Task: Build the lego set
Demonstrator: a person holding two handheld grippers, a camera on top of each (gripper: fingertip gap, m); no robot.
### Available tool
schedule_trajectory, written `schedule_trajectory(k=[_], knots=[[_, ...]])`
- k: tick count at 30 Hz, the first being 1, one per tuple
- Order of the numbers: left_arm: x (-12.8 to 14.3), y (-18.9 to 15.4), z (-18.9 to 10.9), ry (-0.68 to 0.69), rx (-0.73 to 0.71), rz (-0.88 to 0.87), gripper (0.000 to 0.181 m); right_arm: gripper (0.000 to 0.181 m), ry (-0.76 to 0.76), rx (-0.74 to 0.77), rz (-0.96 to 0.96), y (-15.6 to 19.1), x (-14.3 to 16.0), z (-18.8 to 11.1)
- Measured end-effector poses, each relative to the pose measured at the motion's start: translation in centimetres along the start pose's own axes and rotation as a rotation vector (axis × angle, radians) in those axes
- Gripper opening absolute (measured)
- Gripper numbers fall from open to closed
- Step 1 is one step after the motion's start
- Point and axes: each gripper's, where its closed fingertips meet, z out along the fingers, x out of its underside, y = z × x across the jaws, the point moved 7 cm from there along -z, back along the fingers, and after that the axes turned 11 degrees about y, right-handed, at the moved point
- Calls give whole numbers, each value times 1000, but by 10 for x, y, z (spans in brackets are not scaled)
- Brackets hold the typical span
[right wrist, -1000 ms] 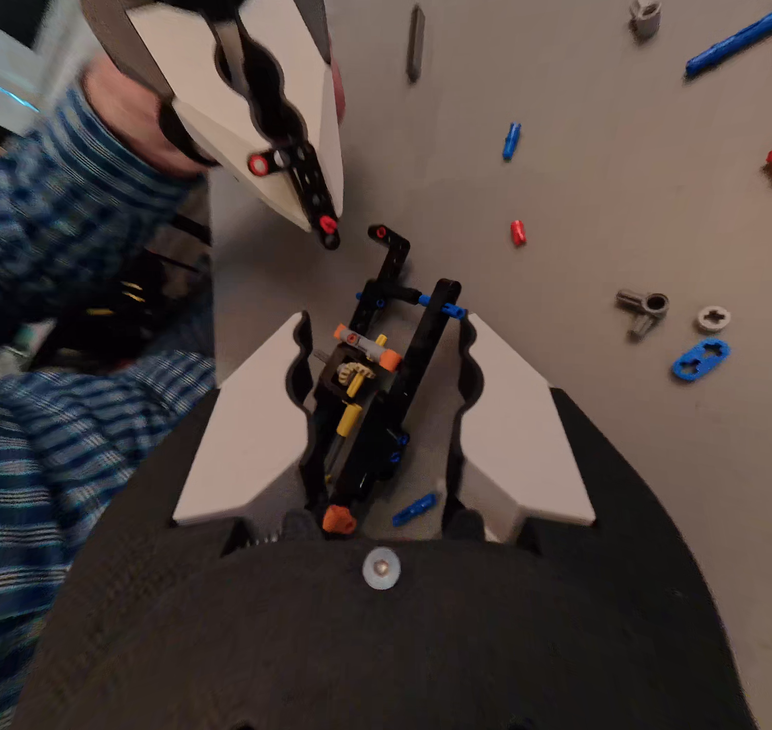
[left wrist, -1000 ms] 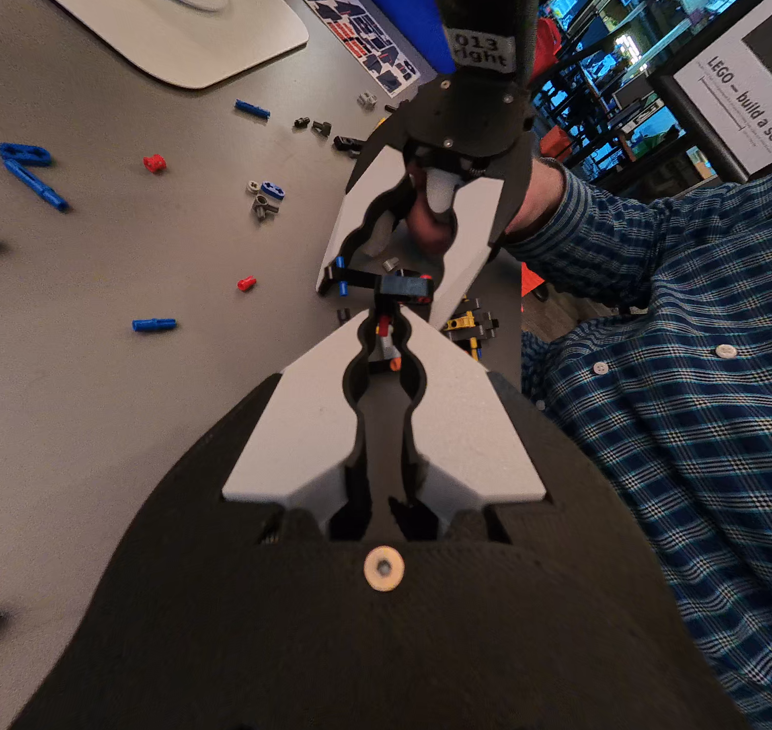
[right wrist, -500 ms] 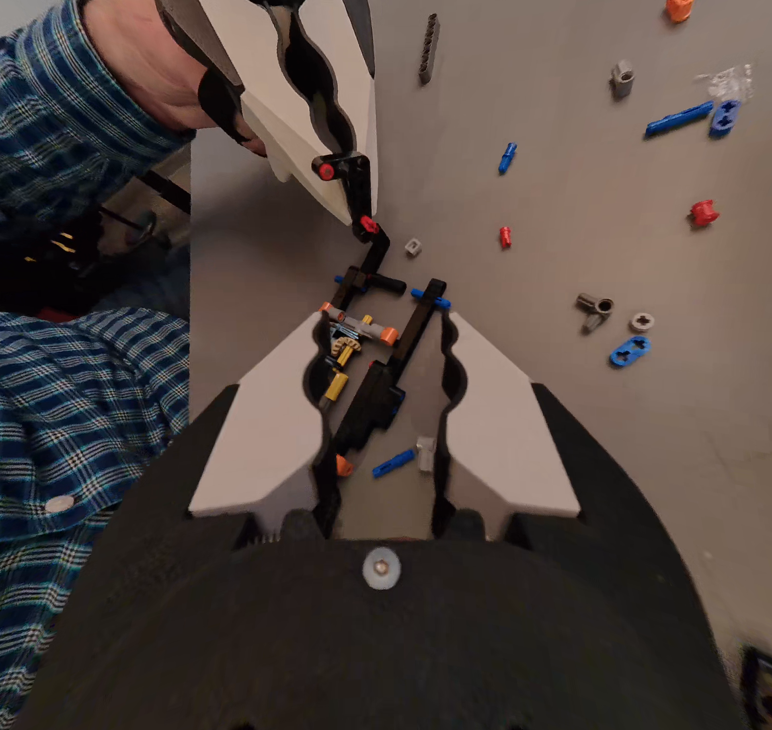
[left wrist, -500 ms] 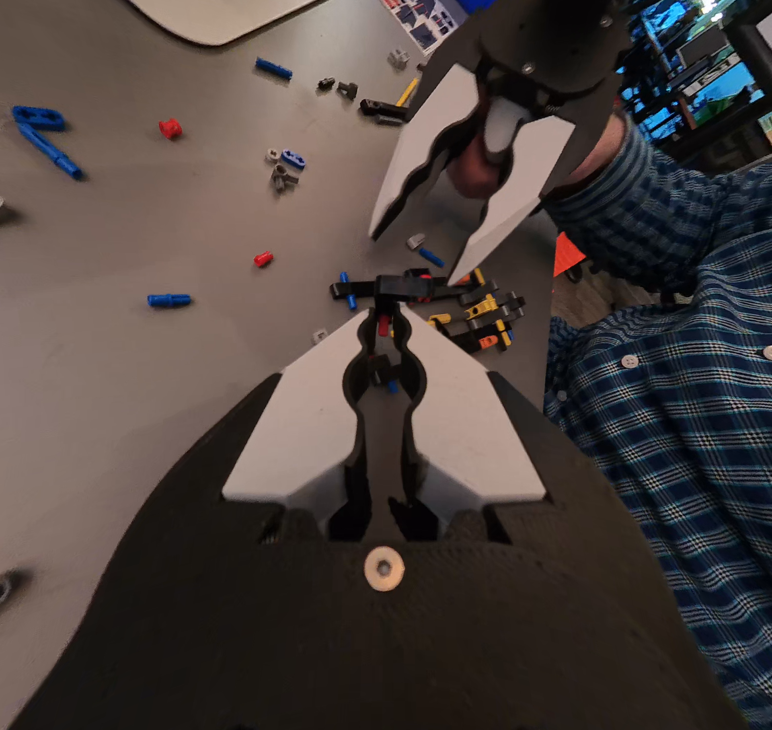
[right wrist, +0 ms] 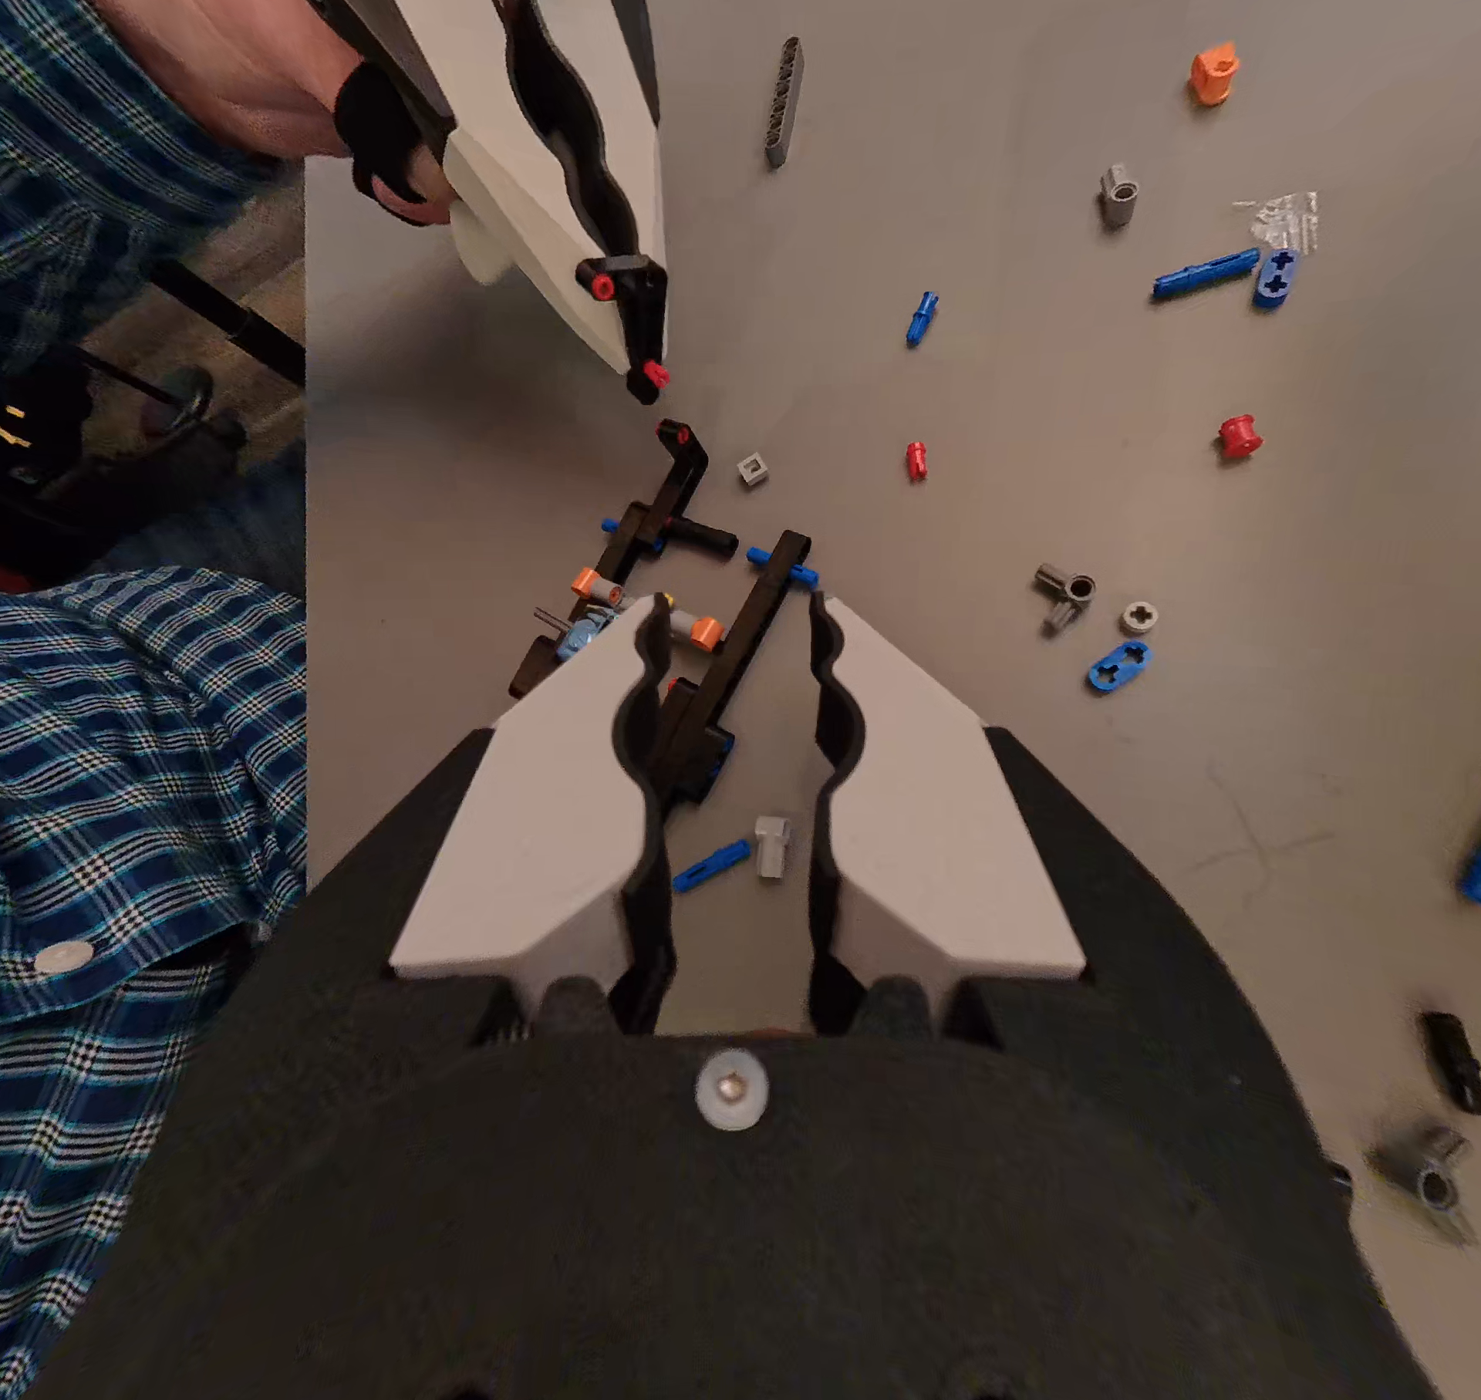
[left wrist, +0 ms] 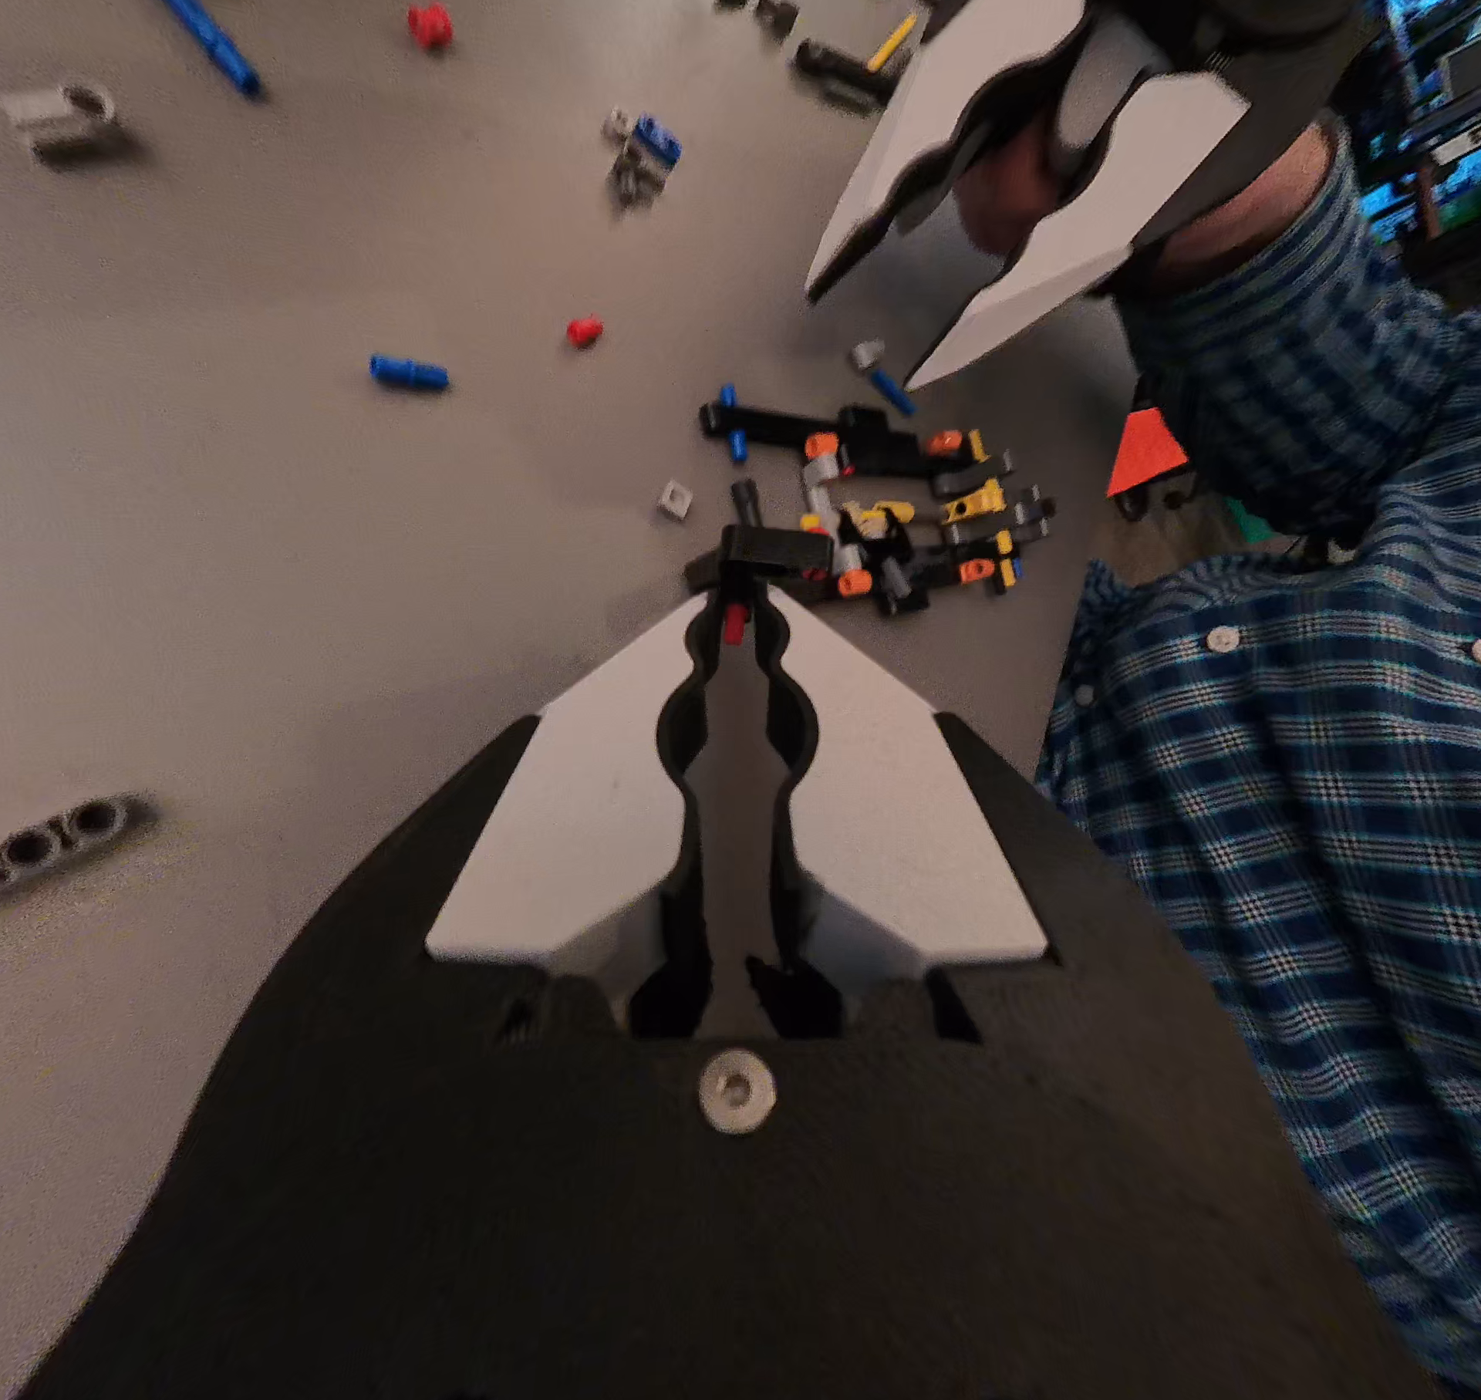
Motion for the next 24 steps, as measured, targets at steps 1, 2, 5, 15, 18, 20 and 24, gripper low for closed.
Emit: schedule_trajectory(k=[1, 2, 5, 15, 18, 20, 24], knots=[[5, 1, 1, 28, -1, -15, 6, 34, -5, -5, 2, 0, 0, 0], [7, 1, 1, 37, -5, -26, 6, 35, -12, -13, 6, -1, 0, 0], [11, 4, 3, 47, -22, -36, 7, 36, -18, -24, 3, -1, -1, 2], [18, 11, 4, 51, -81, -31, 20, 38, -24, -20, 3, -4, 4, -1], [18, 10, 2, 31, -106, -13, 21, 37, -27, -13, 2, -6, 4, -5], [17, 9, -1, 27, -154, 1, 24, 37, -26, -10, 4, -8, 4, -6], [7, 7, -6, -10, -286, 83, 37, 37, -23, -13, 0, -9, 2, -6]])
